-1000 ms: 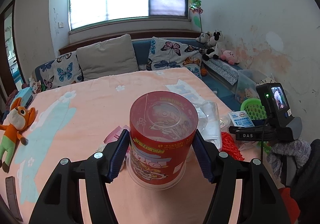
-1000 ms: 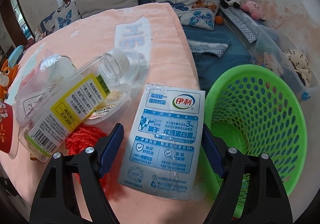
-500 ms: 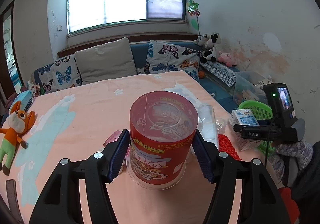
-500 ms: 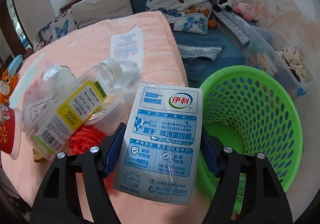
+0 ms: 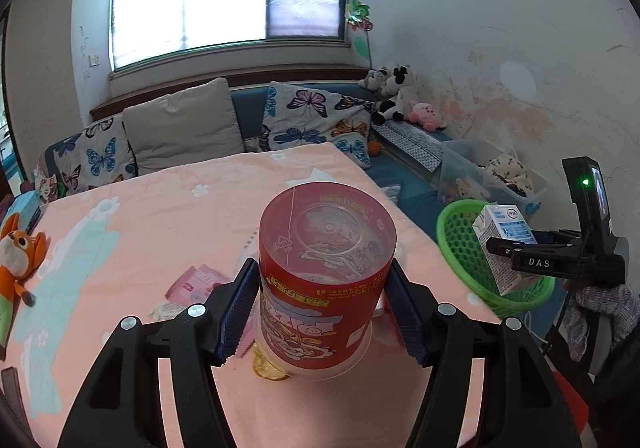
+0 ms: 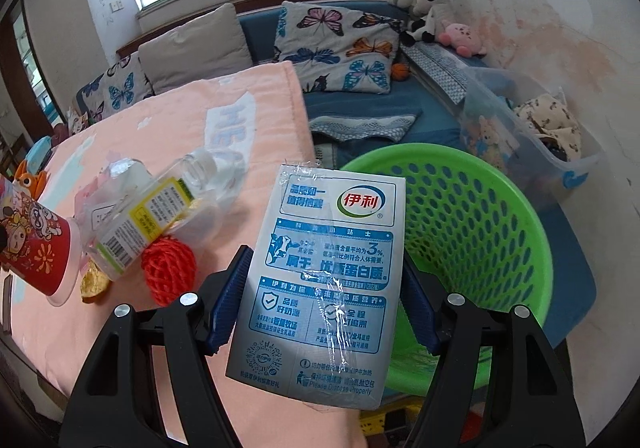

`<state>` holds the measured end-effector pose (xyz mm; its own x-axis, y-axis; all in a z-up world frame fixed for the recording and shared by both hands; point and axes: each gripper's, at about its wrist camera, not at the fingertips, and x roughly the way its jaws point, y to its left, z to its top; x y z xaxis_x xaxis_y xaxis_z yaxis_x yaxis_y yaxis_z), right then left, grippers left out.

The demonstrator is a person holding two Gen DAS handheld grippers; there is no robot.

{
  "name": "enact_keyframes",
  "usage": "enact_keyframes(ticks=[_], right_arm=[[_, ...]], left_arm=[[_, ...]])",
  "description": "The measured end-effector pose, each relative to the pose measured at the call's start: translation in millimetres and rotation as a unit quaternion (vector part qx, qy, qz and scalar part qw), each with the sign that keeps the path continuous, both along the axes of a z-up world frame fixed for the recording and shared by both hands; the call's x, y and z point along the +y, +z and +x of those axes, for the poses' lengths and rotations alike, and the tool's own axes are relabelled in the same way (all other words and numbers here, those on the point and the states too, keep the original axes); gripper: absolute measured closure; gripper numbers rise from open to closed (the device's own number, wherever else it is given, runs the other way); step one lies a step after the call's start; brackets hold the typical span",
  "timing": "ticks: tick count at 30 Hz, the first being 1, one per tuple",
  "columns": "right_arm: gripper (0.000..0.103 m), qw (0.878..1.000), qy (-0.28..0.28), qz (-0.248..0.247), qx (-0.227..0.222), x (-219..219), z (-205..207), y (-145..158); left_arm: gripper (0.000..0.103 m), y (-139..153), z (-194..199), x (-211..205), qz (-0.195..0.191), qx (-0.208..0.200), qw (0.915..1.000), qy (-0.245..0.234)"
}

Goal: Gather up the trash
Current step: 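Carry the milk carton over the green basket with the right gripper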

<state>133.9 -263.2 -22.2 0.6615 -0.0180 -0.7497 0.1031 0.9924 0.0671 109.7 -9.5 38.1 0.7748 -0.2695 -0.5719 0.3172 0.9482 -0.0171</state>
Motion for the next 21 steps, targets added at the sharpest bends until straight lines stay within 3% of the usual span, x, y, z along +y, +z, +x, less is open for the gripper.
enact_keyframes(ticks=[9, 21], right_arm=[[0.033, 0.999, -0.034, 0.008, 0.01, -43.8, -13.1, -17.5], [0.033, 0.999, -0.044, 0.01, 0.026, -61.4, -10.7, -35.0]], left_arm=[[0.042, 4.2, 2.0, -22.7, 0.018, -0.008, 0.9998, -0.007], [0.042, 25.5, 0.1, -23.0, 0.017, -0.027, 0.9995, -0.003]])
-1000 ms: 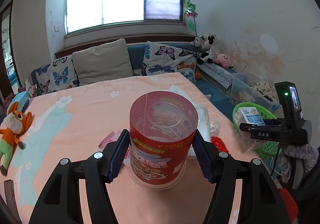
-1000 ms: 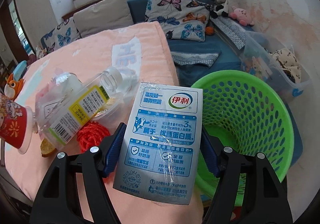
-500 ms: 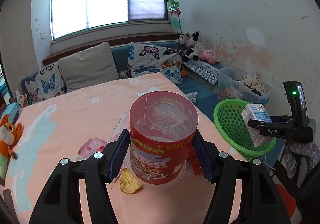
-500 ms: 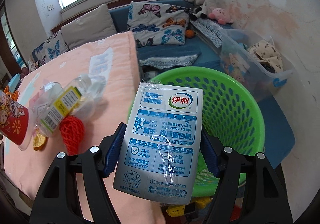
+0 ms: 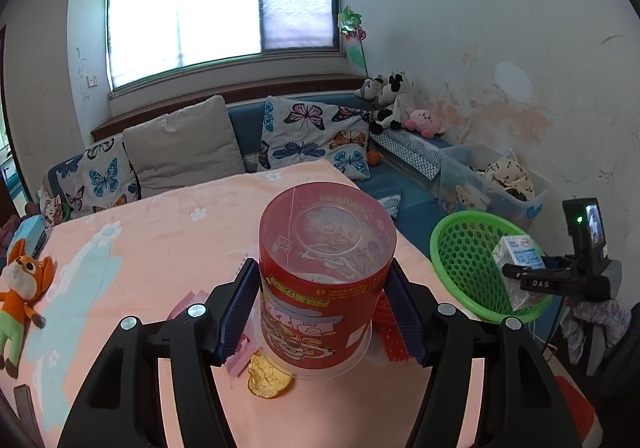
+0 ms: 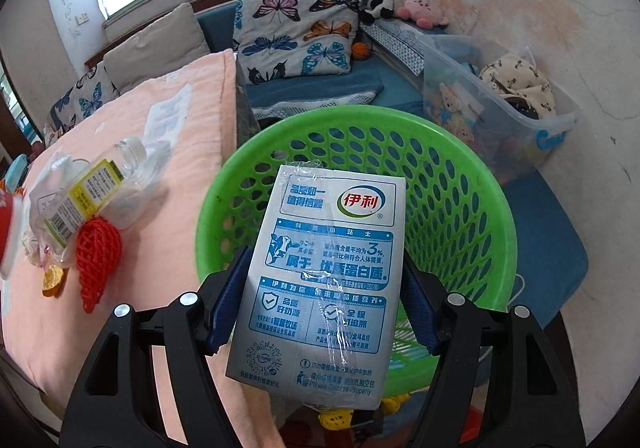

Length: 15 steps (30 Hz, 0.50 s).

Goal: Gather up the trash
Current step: 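Carry the milk carton over the green basket with the right gripper, then open the right gripper to drop the carton into the basket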

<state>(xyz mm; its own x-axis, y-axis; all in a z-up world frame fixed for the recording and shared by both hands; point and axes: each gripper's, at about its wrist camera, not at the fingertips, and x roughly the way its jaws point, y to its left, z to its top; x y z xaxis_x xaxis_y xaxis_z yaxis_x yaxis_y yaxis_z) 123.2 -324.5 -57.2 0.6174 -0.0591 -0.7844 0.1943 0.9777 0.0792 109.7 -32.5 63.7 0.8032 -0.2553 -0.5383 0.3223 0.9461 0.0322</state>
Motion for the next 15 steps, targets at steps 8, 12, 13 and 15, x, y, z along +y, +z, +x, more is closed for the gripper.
enact_keyframes(ticks=[8, 12, 13, 15], right_arm=[[0.032, 1.0, -0.009, -0.011, 0.009, -11.1, 6.8, -10.4], [0.03, 1.0, -0.014, -0.013, 0.005, -17.2, 7.2, -11.7], [0.028, 1.0, -0.015, -0.012, 0.002, -19.1, 6.0, -11.0], [0.023, 1.0, -0.018, -0.014, -0.007, -22.2, 3.2, -8.4]], left_arm=[[0.042, 12.6, 4.9, -23.7, -0.014, 0.002, 0.9992, -0.038], [0.042, 12.8, 10.8, -49.5, -0.009, 0.003, 0.9981, -0.061], [0.042, 12.8, 12.9, -57.0, -0.009, 0.004, 0.9976, -0.068], [0.042, 12.7, 17.0, -70.0, -0.007, 0.007, 0.9968, -0.079]])
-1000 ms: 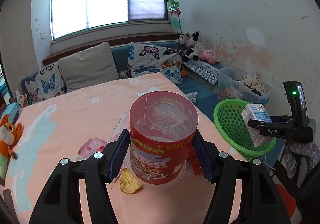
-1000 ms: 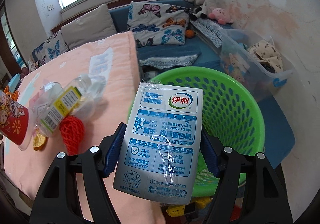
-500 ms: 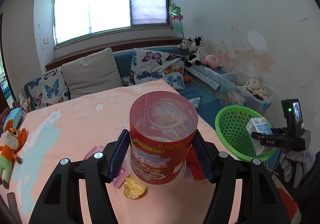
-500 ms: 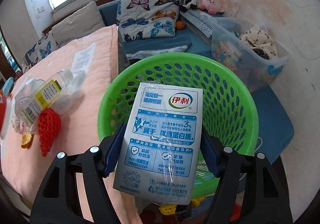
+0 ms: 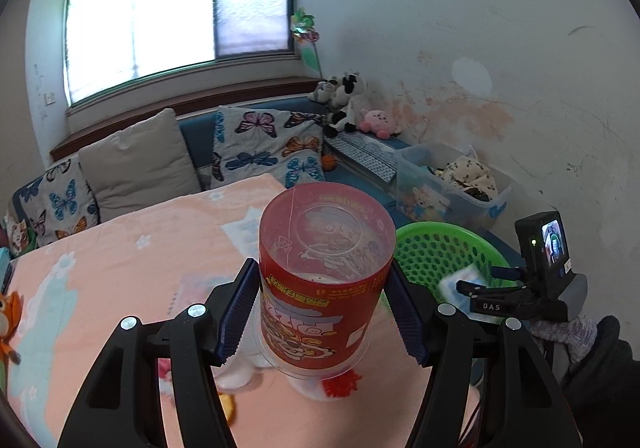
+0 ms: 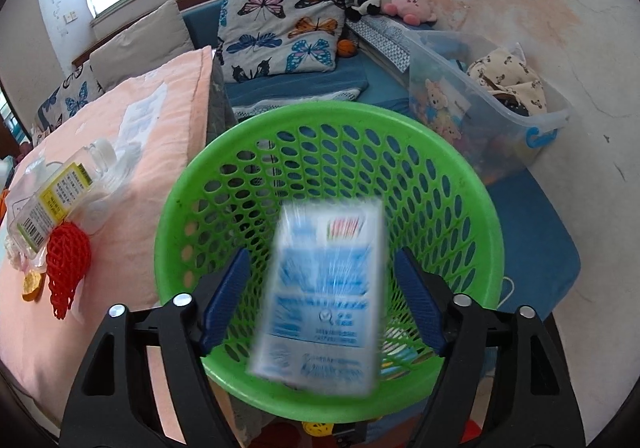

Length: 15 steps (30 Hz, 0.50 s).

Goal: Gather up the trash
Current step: 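Open the right gripper to drop the carton into the basket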

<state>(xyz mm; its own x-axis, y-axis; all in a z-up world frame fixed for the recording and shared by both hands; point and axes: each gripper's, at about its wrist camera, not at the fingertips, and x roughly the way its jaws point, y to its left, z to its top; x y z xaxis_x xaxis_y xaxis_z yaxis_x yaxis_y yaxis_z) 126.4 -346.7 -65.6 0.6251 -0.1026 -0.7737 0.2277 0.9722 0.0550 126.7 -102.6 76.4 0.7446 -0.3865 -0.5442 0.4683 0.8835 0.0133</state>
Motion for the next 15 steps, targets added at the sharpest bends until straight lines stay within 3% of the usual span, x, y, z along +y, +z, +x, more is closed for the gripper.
enact_keyframes(ticks=[15], right_arm=[[0.023, 0.998, -0.041, 0.0, -0.04, -26.3, -65.4, 21.7]], left_arm=[[0.041, -38.6, 24.8, -118.6, 0.035, 0.045, 0.9933, -0.101]])
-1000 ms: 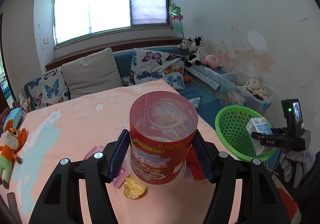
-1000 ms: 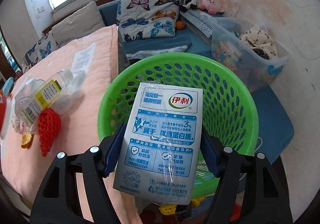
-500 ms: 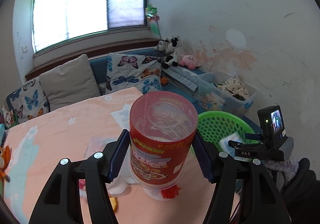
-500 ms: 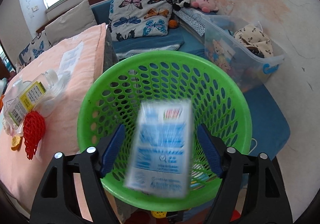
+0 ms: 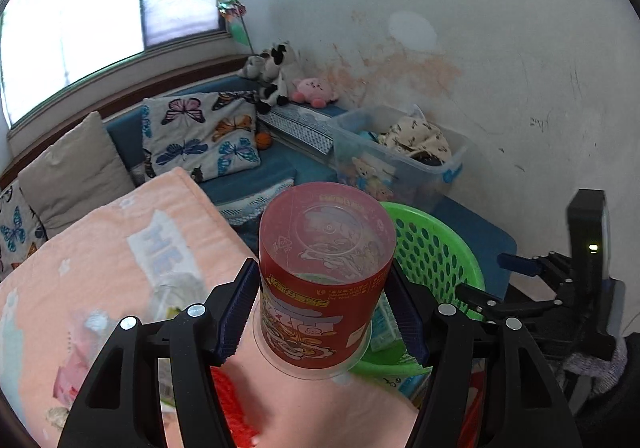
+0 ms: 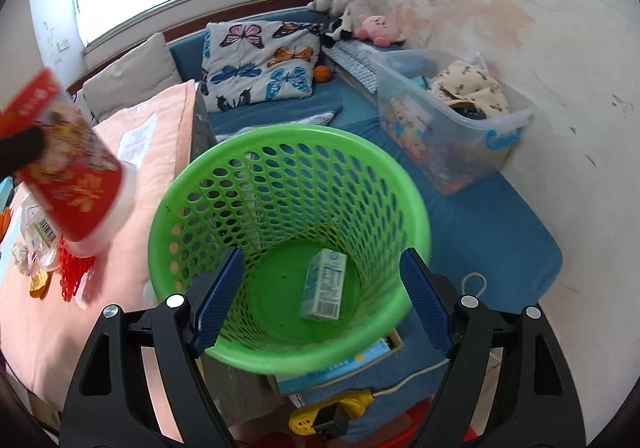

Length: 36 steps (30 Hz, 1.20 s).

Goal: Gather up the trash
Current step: 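Open the right gripper to drop the carton into the basket, then tip the red canister into the green basket with the left gripper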

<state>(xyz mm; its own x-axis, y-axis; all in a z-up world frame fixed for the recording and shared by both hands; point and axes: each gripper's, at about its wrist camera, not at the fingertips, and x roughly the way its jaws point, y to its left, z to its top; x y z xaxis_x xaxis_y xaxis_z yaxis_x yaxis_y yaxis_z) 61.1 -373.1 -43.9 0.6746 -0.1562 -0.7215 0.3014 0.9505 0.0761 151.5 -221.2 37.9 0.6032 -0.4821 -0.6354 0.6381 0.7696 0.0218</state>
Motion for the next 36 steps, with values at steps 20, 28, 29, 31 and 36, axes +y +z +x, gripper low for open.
enact_keyframes(ticks=[20, 28, 29, 31, 36], right_arm=[[0.023, 0.999, -0.027, 0.019, -0.009, -2.4, -37.3, -2.4], [0.023, 1.0, -0.003, 0.012, -0.014, 18.0, -32.4, 5.7], [0.023, 1.0, 0.001, 0.011, -0.015, 22.1, -31.6, 7.5], [0.021, 1.0, 0.01, 0.008, -0.019, 31.6, -29.0, 11.6], [0.021, 0.999, 0.037, 0.0, -0.022, 54.9, -19.5, 19.1]], left_arm=[[0.028, -42.4, 13.1, -42.4, 0.019, 0.037, 0.9987, -0.029], [0.028, -39.5, 6.1, 3.0, 0.022, 0.036, 0.999, 0.011], [0.028, -38.1, 6.2, 10.7, 0.021, 0.035, 0.999, 0.019], [0.028, -35.2, 6.5, 28.3, 0.015, 0.032, 0.9986, 0.038], [0.028, -27.5, 4.9, 72.3, 0.005, 0.022, 0.9967, 0.078]])
